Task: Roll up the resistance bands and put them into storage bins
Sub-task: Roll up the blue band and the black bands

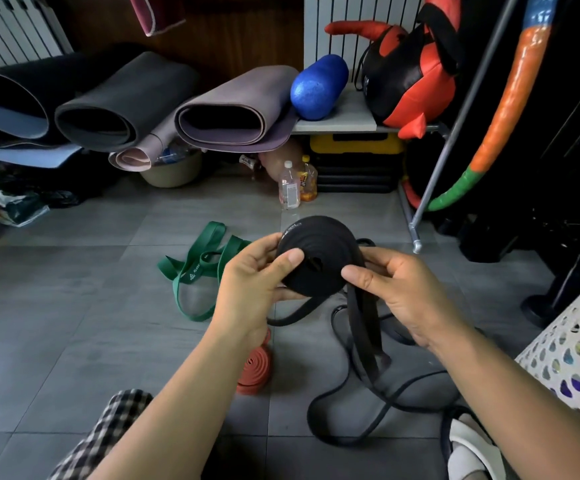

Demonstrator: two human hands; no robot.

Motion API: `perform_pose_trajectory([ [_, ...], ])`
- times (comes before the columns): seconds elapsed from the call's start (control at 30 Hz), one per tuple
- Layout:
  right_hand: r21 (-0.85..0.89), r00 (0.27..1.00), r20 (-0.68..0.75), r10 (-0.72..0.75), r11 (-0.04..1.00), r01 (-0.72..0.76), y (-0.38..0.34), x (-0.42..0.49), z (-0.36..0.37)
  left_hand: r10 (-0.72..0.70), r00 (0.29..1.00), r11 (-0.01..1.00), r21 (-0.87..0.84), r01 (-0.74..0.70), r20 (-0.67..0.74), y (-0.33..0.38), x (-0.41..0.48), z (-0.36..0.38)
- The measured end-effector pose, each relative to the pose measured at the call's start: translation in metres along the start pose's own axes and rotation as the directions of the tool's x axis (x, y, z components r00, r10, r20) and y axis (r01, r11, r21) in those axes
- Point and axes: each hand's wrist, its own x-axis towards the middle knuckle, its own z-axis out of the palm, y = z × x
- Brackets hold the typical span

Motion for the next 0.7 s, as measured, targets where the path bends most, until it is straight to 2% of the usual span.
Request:
perform_pose_trajectory([
  [0.1, 0.052, 0.997, -0.07, 0.023, 0.998, -0.019, 0.006, 0.002, 0.005, -0.053, 0.998, 0.993, -0.107, 0.049, -0.028, -0.011, -0.004, 0.005],
  [0.17, -0.001, 0.999, -0.032, 0.033, 0.999, -0.033, 0.005, 0.004, -0.001, -0.117, 0.993, 0.983, -0.143, 0.117, 0.005, -0.014, -0.004, 0.005],
  [0.2, -0.041, 0.999, -0.002, 0.043, 0.998, -0.044, 0.002, 0.004, -0.005, -0.136, 0.99, 0.985, -0.103, 0.139, 0.037, -0.015, -0.002, 0.004],
  [0.27, -0.231, 0.998, 0.038, 0.059, 0.972, -0.048, -0.001, 0.005, -0.014, -0.056, 0.994, 0.983, 0.18, 0.039, 0.094, -0.013, 0.005, -0.002],
  [0.33, -0.492, 0.995, 0.08, 0.064, 0.87, -0.016, -0.001, 0.004, -0.019, 0.036, 0.979, 0.888, 0.444, -0.123, 0.199, -0.012, 0.011, -0.007],
  [0.37, -0.55, 0.993, 0.099, 0.067, 0.835, -0.001, 0.001, 0.004, -0.019, 0.033, 0.97, 0.857, 0.492, -0.152, 0.242, -0.01, 0.011, -0.007],
  [0.47, -0.456, 0.995, 0.097, 0.031, 0.89, 0.017, 0.001, 0.002, -0.014, 0.012, 0.971, 0.886, 0.448, -0.121, 0.237, -0.007, 0.007, -0.003],
  [0.57, -0.225, 0.997, 0.069, 0.017, 0.974, -0.002, -0.003, 0.002, -0.015, 0.016, 0.987, 0.957, 0.283, -0.061, 0.158, -0.004, 0.003, -0.003],
  [0.7, -0.039, 0.999, 0.03, 0.027, 0.999, -0.026, -0.006, 0.0, -0.013, -0.021, 0.998, 0.997, 0.075, 0.017, 0.054, -0.004, -0.001, -0.001],
])
